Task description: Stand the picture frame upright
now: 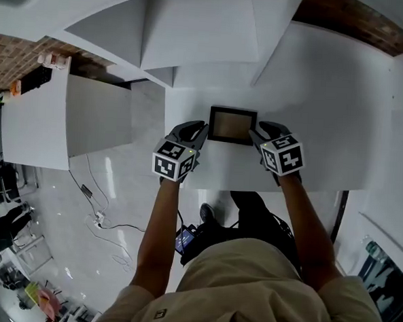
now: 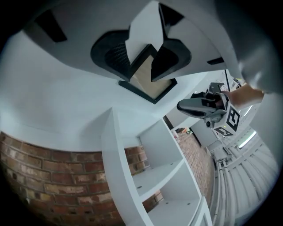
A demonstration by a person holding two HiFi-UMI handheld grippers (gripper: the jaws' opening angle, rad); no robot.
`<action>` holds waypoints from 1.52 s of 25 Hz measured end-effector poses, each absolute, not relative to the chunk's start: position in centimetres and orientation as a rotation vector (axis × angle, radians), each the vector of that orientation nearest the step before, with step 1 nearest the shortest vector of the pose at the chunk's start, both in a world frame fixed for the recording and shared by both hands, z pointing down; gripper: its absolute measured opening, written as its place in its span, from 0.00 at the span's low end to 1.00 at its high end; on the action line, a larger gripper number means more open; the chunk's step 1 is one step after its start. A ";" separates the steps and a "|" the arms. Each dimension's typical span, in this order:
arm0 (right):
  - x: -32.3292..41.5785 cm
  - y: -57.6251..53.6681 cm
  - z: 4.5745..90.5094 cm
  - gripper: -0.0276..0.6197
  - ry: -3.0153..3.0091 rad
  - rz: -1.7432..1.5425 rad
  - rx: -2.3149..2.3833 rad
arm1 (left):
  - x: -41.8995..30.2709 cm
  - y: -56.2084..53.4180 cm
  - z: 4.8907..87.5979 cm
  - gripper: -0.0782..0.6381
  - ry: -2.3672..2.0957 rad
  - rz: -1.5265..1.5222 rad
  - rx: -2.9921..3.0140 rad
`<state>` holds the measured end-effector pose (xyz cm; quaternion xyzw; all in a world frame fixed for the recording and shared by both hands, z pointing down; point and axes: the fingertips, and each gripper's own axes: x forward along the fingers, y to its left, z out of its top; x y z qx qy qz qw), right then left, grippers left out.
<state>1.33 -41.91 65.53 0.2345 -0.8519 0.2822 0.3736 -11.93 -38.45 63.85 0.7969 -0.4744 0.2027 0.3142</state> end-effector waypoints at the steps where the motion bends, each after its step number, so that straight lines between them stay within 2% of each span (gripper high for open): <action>1: 1.2 -42.1 66.1 0.27 -2.177 0.729 0.599 | -11.8 -38.7 64.6 0.15 -1.242 0.538 2.094; 12: 0.7 -42.7 70.7 0.28 -2.108 0.844 0.574 | -11.0 -39.8 69.3 0.20 -1.176 0.622 2.041; 20: 0.7 -42.9 71.0 0.23 -2.103 0.883 0.600 | -11.2 -40.0 70.0 0.20 -1.193 0.577 2.006; 38: -3.0 -43.8 59.5 0.16 -2.479 0.760 0.610 | -9.7 -38.1 69.7 0.20 -1.187 0.478 1.996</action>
